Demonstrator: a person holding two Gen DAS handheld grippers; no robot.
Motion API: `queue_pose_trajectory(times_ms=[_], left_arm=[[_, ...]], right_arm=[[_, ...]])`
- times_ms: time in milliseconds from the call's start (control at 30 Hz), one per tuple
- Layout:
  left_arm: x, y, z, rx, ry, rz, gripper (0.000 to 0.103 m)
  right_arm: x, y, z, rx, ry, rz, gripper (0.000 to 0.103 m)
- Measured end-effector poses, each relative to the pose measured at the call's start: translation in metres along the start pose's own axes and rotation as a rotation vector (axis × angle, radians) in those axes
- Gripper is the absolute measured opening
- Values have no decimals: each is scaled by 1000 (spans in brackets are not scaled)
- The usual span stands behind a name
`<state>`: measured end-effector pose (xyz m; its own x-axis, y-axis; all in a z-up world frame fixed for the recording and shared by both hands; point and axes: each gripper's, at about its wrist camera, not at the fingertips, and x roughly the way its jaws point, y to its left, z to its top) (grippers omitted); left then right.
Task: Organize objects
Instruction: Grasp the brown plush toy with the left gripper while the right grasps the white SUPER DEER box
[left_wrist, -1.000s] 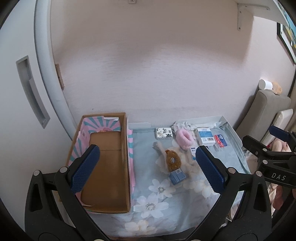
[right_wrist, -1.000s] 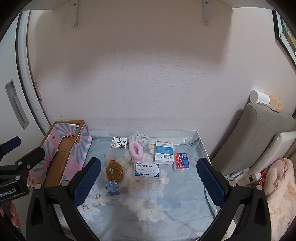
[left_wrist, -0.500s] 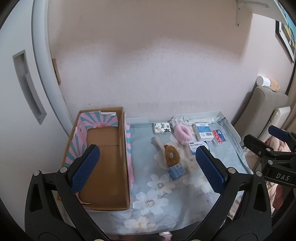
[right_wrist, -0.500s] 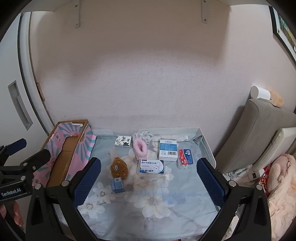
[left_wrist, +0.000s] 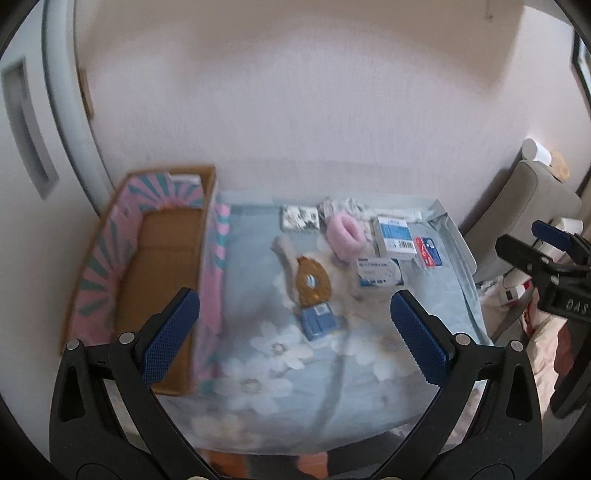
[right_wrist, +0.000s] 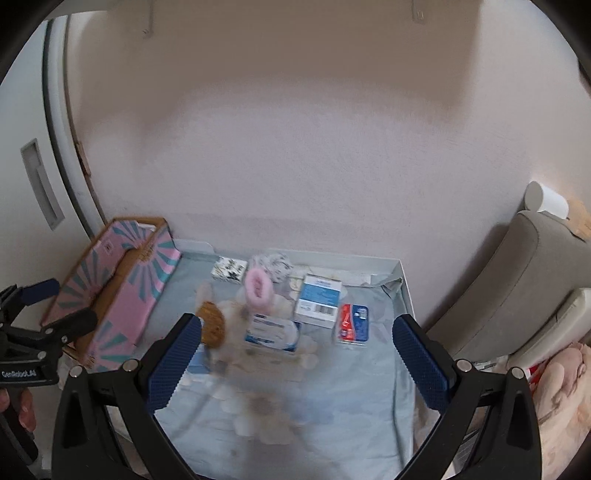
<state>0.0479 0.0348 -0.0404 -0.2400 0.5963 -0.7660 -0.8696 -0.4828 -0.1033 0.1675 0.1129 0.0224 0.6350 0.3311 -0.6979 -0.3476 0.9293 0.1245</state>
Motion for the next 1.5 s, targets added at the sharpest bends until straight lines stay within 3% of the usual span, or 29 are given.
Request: queue_pose_trajectory(times_ms=[433, 667, 833, 967, 1033, 1167, 1200, 1333, 1500], left_arm=[[106, -28, -1, -152, 150, 66, 100], [169, -32, -1, -175, 226, 136, 98], [206, -29, -4, -179, 287, 162, 87], [225, -26, -6, -178, 304, 174, 85], [233, -25, -8, -175, 315, 175, 76], [242, -26, -10, -149, 313, 191, 69], [243, -26, -9, -144, 310, 194, 65], [242, -24, -8, -136, 295, 191, 46], [243, -18, -8, -136, 290, 172, 45]], right_arm=[[129, -64, 29, -71, 246, 54, 103], [205, -50, 30, -146, 350, 62, 103], [246, -45, 27, -157, 423, 57, 103], [270, -46, 24, -107, 467, 54, 101], [279, -45, 22, -104, 487, 56, 97], [292, -45, 17, -50, 525, 56, 88], [293, -45, 16, -39, 528, 67, 80], [289, -45, 15, -19, 516, 57, 75], [283, -49, 14, 19, 504, 54, 72]])
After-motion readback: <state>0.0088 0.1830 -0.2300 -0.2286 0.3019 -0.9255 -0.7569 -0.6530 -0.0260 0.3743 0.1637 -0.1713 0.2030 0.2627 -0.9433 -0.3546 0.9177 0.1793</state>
